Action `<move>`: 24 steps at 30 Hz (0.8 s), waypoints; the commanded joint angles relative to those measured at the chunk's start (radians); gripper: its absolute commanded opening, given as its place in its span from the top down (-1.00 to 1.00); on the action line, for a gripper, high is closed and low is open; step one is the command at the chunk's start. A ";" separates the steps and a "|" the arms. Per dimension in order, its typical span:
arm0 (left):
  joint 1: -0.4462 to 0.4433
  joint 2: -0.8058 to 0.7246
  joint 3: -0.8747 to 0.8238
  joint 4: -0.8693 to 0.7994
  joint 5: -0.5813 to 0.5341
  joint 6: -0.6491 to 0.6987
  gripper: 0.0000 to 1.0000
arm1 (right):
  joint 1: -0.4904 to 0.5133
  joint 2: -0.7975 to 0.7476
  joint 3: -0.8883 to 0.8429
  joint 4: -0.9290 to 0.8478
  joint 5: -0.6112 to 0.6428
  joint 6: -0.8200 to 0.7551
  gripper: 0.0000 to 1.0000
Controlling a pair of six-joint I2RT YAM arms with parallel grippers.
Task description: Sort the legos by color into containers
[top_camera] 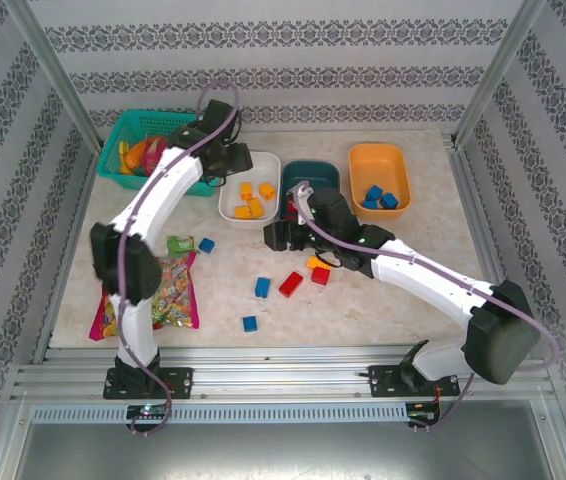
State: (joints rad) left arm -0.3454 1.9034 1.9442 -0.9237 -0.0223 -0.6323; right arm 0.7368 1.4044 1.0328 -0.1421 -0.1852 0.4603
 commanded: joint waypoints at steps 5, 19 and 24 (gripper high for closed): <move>0.000 -0.392 -0.557 0.030 -0.030 -0.216 -0.44 | 0.100 0.215 0.183 -0.092 0.021 -0.075 -0.48; 0.000 -0.980 -0.998 -0.184 -0.118 -0.433 -0.47 | 0.175 0.773 0.775 -0.364 0.097 0.060 -0.44; 0.000 -1.073 -1.002 -0.237 -0.120 -0.444 -0.47 | 0.193 0.905 0.933 -0.382 0.134 0.025 -0.45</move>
State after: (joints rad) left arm -0.3454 0.8577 0.9497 -1.0782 -0.1120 -1.0397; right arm 0.9142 2.2543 1.8816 -0.4683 -0.1040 0.4835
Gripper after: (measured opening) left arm 0.735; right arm 0.724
